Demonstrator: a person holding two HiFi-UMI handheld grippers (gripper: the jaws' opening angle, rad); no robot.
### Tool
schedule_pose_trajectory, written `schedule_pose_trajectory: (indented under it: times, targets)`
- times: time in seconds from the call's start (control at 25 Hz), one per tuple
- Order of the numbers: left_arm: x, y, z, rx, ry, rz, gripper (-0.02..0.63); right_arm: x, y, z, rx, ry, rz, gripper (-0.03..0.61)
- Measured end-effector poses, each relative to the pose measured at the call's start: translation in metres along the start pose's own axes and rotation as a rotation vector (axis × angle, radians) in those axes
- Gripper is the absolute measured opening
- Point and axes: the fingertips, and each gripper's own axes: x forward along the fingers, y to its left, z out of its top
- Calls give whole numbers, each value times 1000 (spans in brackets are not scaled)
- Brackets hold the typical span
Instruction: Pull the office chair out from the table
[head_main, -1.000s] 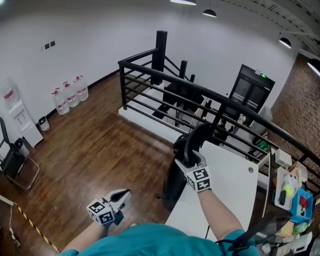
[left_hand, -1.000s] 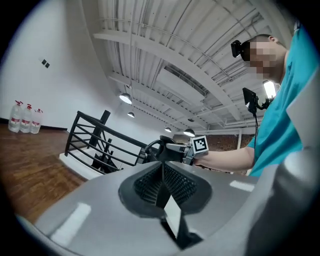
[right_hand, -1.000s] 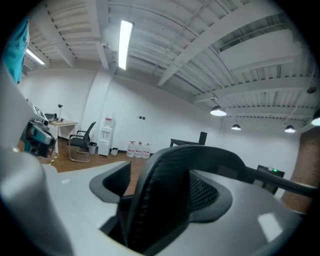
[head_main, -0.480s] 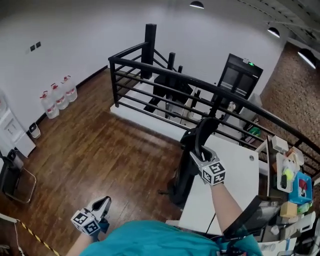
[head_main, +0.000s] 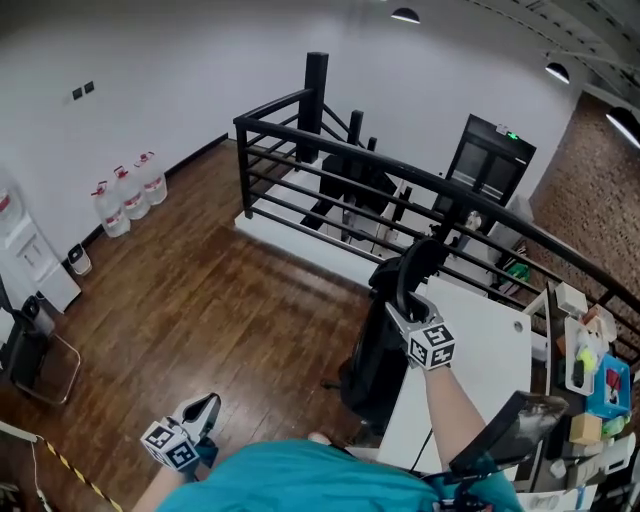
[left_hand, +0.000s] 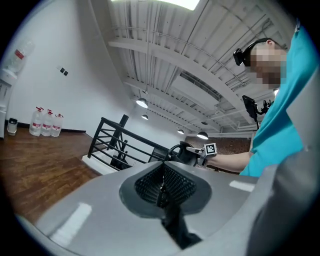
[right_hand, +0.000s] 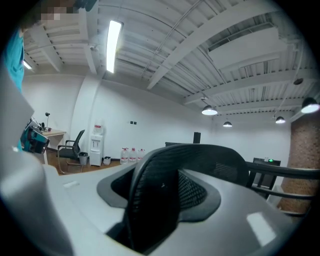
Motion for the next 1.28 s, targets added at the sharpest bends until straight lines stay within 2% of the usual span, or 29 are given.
schedule_pose_trajectory:
  times: [0.12,0.32,0.76,0.84,0.96,1.08,1.28]
  targets:
    - [12,-12,14,30,-27,-27,23,16,-5,0,11,-4,-3,221]
    - [-9,8,38,56,-51,83,20,49,4,11,28,-2,-10,227]
    - [-50,56,87,78,-122,239,20,136,26,49,72,-3,-25,235]
    - [-57,64,85,78,-127,274,20,146,29,51,90,-23,-23,239]
    - [-67,57,83,74,-142,279,20,158,41,53,106,-39,-12,242]
    - [-81,67,79,61,-140,340,20,172,52,58,113,-50,-1,247]
    - [-90,76,91,67,-148,353,20,204,77,66,116,-57,20,249]
